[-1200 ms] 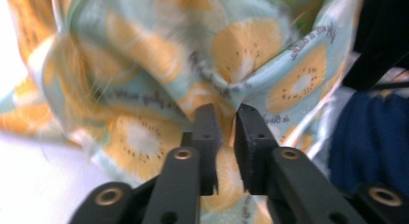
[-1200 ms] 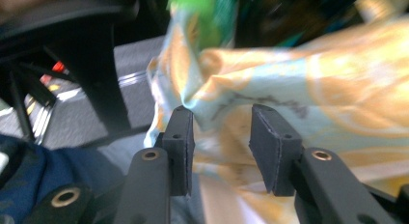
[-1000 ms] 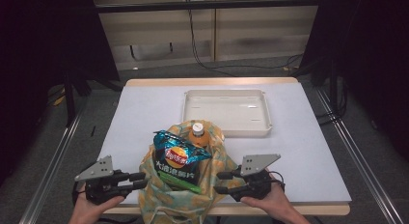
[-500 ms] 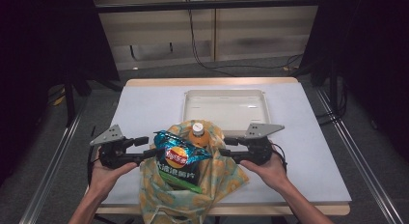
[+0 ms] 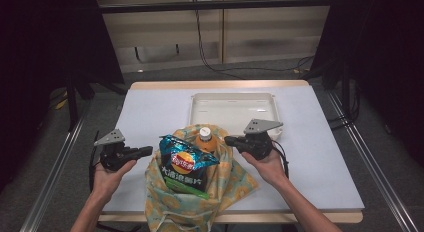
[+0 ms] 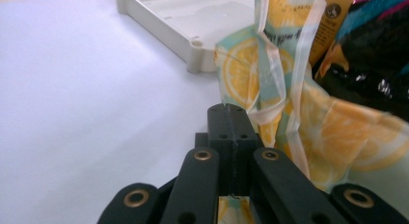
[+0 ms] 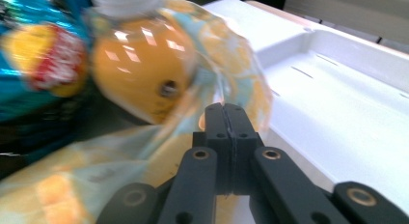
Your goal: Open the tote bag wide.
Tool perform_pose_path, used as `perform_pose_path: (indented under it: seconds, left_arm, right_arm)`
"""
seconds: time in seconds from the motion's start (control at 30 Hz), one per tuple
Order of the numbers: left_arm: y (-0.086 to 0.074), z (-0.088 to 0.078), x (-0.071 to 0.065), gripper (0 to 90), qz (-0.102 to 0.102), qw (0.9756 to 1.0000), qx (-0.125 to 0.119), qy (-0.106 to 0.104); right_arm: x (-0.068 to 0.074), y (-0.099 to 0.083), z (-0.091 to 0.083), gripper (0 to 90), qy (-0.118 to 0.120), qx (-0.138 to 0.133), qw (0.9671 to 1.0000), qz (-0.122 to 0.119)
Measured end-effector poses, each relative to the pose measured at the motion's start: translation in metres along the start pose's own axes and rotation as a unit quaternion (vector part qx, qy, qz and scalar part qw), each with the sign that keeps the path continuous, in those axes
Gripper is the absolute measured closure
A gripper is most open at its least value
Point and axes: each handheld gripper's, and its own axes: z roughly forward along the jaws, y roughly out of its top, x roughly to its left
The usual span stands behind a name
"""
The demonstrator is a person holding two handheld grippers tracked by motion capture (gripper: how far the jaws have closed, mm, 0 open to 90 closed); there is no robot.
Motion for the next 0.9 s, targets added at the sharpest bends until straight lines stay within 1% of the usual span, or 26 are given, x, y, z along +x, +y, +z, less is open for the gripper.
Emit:
perform_pose_path:
  seconds: [0.07, 0.1, 0.13, 0.17, 0.2, 0.23, 0.27, 0.3, 0.33, 0.37, 0.4, 0.43, 0.47, 0.5, 0.53, 0.57, 0.6, 0.63, 0.67, 0.7, 0.73, 0.77, 0.83, 0.87, 0.9]
  left_arm:
    - [0.001, 0.001, -0.006, 90.0, 0.009, 0.9996, -0.015, -0.023]
    - [0.003, -0.001, -0.01, 90.0, 0.012, 0.9991, -0.028, -0.028]
    - [0.005, -0.002, -0.012, 80.6, 0.01, 0.9988, -0.037, -0.03]
    - [0.007, -0.005, -0.015, 78.3, 0.009, 0.9986, -0.043, -0.031]
    - [0.009, -0.008, -0.017, 71.9, 0.011, 0.9982, -0.051, -0.027]
    - [0.01, -0.01, -0.019, 71.9, 0.009, 0.9979, -0.059, -0.026]
    - [0.01, -0.015, -0.023, 63.4, 0.013, 0.9967, -0.069, -0.04]
    - [0.01, -0.015, -0.023, 59.4, 0.013, 0.9967, -0.069, -0.04]
    - [0.01, -0.018, -0.027, 59.4, 0.011, 0.9956, -0.077, -0.052]
    - [0.011, -0.018, -0.031, 53.6, 0.007, 0.9949, -0.082, -0.058]
    - [0.011, -0.018, -0.033, 48.7, 0.011, 0.995, -0.078, -0.061]
    - [0.012, -0.017, -0.035, 44.9, 0.014, 0.9957, -0.07, -0.06]
    - [0.012, -0.013, -0.037, 42.3, 0.016, 0.9958, -0.068, -0.06]
    - [0.012, -0.011, -0.036, 35.5, 0.013, 0.9958, -0.065, -0.063]
    - [0.012, -0.009, -0.034, 35.5, 0.008, 0.9952, -0.065, -0.072]
    - [0.012, -0.009, -0.033, 32.1, 0.005, 0.9957, -0.06, -0.071]
    - [0.012, -0.008, -0.033, 38.3, 0.007, 0.996, -0.056, -0.069]
    - [0.011, -0.007, -0.032, 38.3, 0.015, 0.9967, -0.047, -0.065]
    - [0.009, -0.006, -0.032, 54.5, 0.024, 0.997, -0.036, -0.064]
    - [0.004, -0.004, -0.029, 79.8, 0.031, 0.9971, -0.024, -0.066]
    - [0.004, -0.004, -0.029, 89.3, 0.031, 0.9971, -0.024, -0.066]
    - [0.002, -0.003, -0.028, 89.3, 0.026, 0.9974, -0.018, -0.065]
    - [-0.001, -0.005, -0.026, 90.0, 0.025, 0.9978, -0.016, -0.059]
    - [-0.002, -0.006, -0.025, 90.0, 0.026, 0.9985, -0.006, -0.047]
    - [-0.004, -0.006, -0.024, 90.0, 0.026, 0.9988, -0.003, -0.041]
  right_arm:
    - [-0.006, -0.005, 0.005, 90.0, -0.005, 0.014, 0.9999, 0.003]
    - [-0.006, -0.005, 0.005, 90.0, -0.005, 0.014, 0.9999, 0.003]
    - [-0.007, -0.012, 0.009, 90.0, -0.008, 0.03, 0.9995, -0.002]
    - [-0.007, -0.016, 0.01, 90.0, -0.009, 0.038, 0.9992, -0.004]
    - [-0.007, -0.02, 0.012, 90.0, -0.007, 0.046, 0.9989, -0.001]
    - [-0.007, -0.02, 0.012, 90.0, -0.007, 0.046, 0.9989, -0.001]
    - [-0.007, -0.029, 0.016, 90.0, -0.006, 0.063, 0.998, -0.002]
    - [-0.007, -0.029, 0.016, 90.0, -0.006, 0.063, 0.998, -0.002]
    - [-0.006, -0.034, 0.019, 90.0, -0.003, 0.073, 0.9973, -0.003]
    - [-0.004, -0.041, 0.023, 90.0, 0.0, 0.091, 0.9958, -0.013]
    - [-0.002, -0.043, 0.024, 90.0, 0.003, 0.097, 0.9952, -0.013]
    - [-0.001, -0.044, 0.025, 90.0, 0.007, 0.096, 0.9953, -0.016]
    - [0.0, -0.044, 0.026, 90.0, 0.006, 0.093, 0.9955, -0.016]
    - [0.001, -0.039, 0.024, 90.0, 0.006, 0.082, 0.9965, -0.016]
    - [0.001, -0.039, 0.024, 90.0, 0.006, 0.082, 0.9965, -0.016]
    - [0.001, -0.036, 0.022, 90.0, 0.005, 0.075, 0.997, -0.017]
    - [0.001, -0.032, 0.018, 90.0, 0.007, 0.063, 0.9979, -0.013]
    - [0.001, -0.032, 0.018, 90.0, 0.007, 0.063, 0.9979, -0.013]
    - [0.001, -0.03, 0.016, 90.0, 0.008, 0.055, 0.9984, -0.01]
    - [0.0, -0.027, 0.012, 90.0, 0.008, 0.046, 0.9988, -0.01]
    - [0.0, -0.027, 0.012, 90.0, 0.008, 0.046, 0.9988, -0.01]
    - [-0.001, -0.025, 0.011, 90.0, 0.007, 0.041, 0.9991, -0.007]
    - [-0.001, -0.025, 0.009, 90.0, 0.008, 0.037, 0.9993, -0.003]
    - [-0.001, -0.025, 0.008, 90.0, 0.007, 0.037, 0.9993, -0.005]
    - [-0.001, -0.025, 0.008, 90.0, 0.007, 0.037, 0.9993, -0.004]
